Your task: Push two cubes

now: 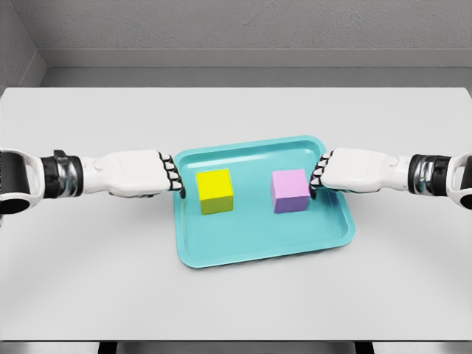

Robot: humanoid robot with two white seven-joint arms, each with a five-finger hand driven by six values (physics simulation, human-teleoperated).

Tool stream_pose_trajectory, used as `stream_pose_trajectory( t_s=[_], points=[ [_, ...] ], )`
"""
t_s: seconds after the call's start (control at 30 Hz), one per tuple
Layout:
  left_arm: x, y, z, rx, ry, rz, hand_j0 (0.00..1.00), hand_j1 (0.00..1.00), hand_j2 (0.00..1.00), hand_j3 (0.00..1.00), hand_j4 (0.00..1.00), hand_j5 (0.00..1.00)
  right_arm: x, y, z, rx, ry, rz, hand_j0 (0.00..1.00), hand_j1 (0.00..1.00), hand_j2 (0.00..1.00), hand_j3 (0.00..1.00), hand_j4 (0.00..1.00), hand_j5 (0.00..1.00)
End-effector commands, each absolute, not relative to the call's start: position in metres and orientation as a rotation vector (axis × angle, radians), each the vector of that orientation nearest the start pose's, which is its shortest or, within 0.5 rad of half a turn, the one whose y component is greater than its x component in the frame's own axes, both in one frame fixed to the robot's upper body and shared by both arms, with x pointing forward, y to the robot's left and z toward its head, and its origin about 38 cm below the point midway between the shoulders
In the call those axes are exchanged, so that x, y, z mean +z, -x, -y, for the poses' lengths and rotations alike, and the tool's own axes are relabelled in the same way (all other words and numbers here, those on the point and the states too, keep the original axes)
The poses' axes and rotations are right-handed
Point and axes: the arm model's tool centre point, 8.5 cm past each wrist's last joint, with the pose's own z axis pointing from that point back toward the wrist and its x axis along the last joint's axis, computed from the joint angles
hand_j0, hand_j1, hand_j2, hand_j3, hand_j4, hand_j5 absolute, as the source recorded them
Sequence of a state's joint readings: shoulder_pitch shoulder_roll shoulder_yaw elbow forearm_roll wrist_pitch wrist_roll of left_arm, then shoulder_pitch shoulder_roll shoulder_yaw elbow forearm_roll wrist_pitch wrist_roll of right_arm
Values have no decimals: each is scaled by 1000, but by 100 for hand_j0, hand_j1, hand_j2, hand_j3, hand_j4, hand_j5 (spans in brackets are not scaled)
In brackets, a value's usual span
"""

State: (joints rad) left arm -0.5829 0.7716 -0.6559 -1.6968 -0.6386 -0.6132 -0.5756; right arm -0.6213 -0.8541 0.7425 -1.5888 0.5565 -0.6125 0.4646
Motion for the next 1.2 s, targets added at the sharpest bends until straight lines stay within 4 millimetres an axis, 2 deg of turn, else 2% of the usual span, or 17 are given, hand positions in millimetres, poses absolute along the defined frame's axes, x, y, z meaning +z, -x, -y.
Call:
stream_pose_trajectory(
  t_s=[0.0, 0.47, 0.7, 0.83, 1.0, 1.17],
  points=[
    [196, -392, -224, 2958, 513, -1652, 70, 70, 70, 70, 70, 70, 190, -401, 264, -3024, -483, -1774, 60, 60, 60, 60, 60, 60],
    [198, -395, -202, 2918, 490, -1676, 69, 69, 69, 69, 69, 69, 185, -402, 263, -3040, -471, -1755, 60, 60, 60, 60, 60, 60],
    [199, -396, -193, 2898, 482, -1685, 69, 69, 69, 69, 69, 69, 182, -407, 269, -3068, -488, -1751, 60, 60, 60, 60, 60, 60],
    [199, -396, -182, 2880, 477, -1677, 69, 69, 69, 69, 69, 69, 180, -408, 263, -3056, -472, -1770, 60, 60, 60, 60, 60, 60],
    [198, -400, -180, 2880, 484, -1680, 69, 69, 69, 69, 69, 69, 181, -408, 262, -3050, -467, -1778, 60, 60, 60, 60, 60, 60],
    [198, -403, -175, 2873, 492, -1680, 69, 69, 69, 69, 69, 69, 180, -409, 250, -3023, -444, -1804, 60, 60, 60, 60, 60, 60]
  ],
)
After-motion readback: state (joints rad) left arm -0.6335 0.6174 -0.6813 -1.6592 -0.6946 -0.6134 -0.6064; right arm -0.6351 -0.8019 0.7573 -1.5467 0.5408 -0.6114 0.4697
